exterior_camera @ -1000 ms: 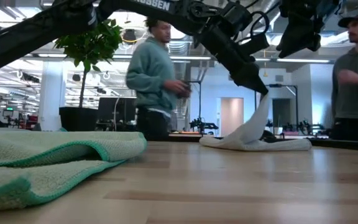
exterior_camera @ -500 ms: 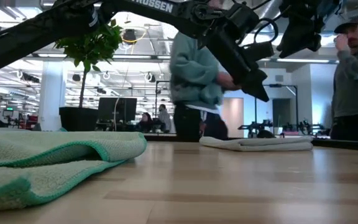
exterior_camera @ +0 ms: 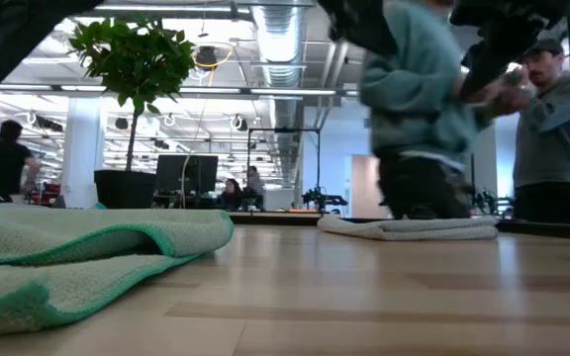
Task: Fold microfiber towels
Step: Put the folded gray microfiber towel into the blue bin
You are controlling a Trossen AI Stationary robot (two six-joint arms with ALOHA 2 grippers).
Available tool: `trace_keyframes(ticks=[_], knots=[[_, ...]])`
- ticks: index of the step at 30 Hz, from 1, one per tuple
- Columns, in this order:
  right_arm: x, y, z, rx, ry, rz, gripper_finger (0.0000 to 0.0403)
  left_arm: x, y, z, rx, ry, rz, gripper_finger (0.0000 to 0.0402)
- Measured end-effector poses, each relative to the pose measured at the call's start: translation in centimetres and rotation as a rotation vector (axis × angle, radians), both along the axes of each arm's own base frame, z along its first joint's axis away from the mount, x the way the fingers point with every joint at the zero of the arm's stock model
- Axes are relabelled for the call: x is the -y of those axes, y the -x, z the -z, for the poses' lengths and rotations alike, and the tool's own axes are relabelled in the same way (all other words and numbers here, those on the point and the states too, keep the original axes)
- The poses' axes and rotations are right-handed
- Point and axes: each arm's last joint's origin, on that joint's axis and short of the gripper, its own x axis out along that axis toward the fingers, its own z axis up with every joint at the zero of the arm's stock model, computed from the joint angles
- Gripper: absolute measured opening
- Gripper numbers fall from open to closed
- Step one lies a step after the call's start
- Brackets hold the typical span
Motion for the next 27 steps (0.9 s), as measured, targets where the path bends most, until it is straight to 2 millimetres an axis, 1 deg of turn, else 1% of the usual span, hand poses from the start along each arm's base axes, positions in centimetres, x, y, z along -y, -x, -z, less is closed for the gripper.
trace_keyframes(ticks=[1,3,6,11,16,19,27], knots=[[-0.3,-0.3,0.2,-0.016,0.009,-0.035,0.0195,0.3,0.8,-1.0,0.007,0.018,-0.01,0.0112],[-0.7,-0.9,0.7,-0.055,0.025,-0.1,0.0195,1.0,1.9,-2.2,0.011,0.055,-0.028,0.0112],[-1.4,-1.8,1.4,-0.11,0.052,-0.189,0.0195,2.1,3.3,-3.6,0.018,0.099,-0.053,0.0112],[-2.0,-3.0,2.4,-0.172,0.051,-0.233,0.0195,4.3,5.7,-6.7,0.099,0.105,-0.087,0.0112],[-2.4,-4.5,3.8,-0.249,0.047,-0.253,0.0195,6.5,7.2,-8.2,0.124,0.079,-0.108,0.0112],[-2.4,-5.5,4.9,-0.302,0.047,-0.266,0.0195,7.5,8.3,-9.2,0.16,0.092,-0.129,0.0112],[-2.3,-8.6,8.3,-0.41,0.105,-0.416,0.0195,9.3,9.4,-9.9,0.175,0.101,-0.136,0.0112]])
